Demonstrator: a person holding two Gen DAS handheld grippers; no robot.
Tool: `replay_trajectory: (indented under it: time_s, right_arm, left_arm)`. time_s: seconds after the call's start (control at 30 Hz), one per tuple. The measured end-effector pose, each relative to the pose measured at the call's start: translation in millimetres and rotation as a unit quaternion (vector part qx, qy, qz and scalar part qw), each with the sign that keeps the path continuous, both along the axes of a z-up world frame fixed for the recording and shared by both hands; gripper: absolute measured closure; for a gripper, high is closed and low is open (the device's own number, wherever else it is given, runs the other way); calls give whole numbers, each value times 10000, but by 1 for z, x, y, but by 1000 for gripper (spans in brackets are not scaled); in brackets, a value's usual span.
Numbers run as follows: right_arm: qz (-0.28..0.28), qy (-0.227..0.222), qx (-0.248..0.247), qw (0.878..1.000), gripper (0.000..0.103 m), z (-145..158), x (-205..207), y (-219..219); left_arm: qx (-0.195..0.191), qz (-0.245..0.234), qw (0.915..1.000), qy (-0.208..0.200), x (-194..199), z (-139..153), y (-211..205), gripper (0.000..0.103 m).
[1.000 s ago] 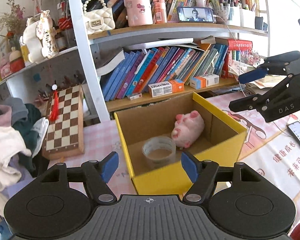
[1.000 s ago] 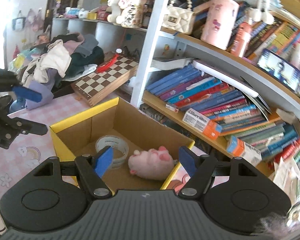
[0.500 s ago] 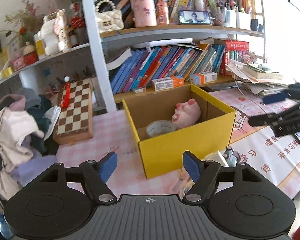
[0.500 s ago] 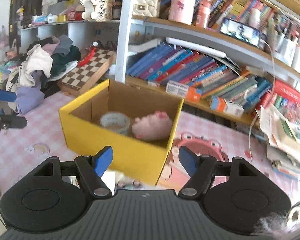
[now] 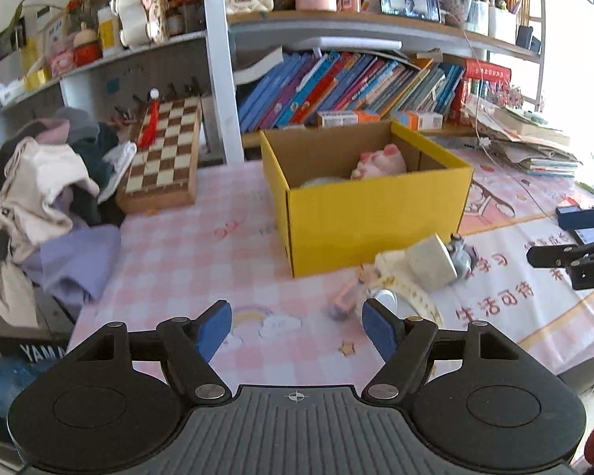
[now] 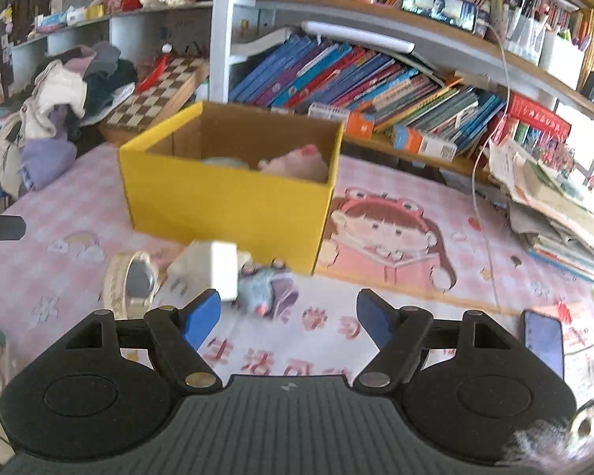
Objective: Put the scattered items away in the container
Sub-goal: 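Withdraw both tools from the box back over the table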
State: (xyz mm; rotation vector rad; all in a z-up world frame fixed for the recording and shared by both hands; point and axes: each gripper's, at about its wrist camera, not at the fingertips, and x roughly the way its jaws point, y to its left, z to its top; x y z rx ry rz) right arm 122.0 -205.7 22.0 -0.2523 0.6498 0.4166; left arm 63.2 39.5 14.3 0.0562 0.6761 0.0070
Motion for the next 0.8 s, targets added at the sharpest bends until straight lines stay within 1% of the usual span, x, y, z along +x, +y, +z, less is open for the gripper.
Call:
replay_trajectory:
  time_s: [0.17,0.27,0.33,0.5,0.63,0.77,0.8]
  right_arm:
    - [85,189,-56,9998,27,-13,-11,10]
    - [200,320,-99,9992,26,-21,-17,17]
    - [317,401,-154,9986,24,-26,-21,22]
    - [472,557,-196,9971,21,-31,-20,29]
    - [506,622,-223,9965,21,-34,-18,31]
    - [525,685,-241,9960,21,-36,-16,33]
    - [511,701,-236,9960,20,-36,-15,32]
  left_arm:
    - [-96,-35,9998,177,-4,-13,-6,28]
    - [-85,-112,9995,287,-4,-20,-12,28]
    - [-82,-146,9992,350,-3,-24,-14,28]
    - [-120,-219,9984,505,-2,-33,-19,28]
    - [-168,-282,9974,645,-2,-40,-25,24]
    - [-133,-381,9964,744,0,-44,-30,21]
    - [-119,-394,9962,767,1,-45,-31,18]
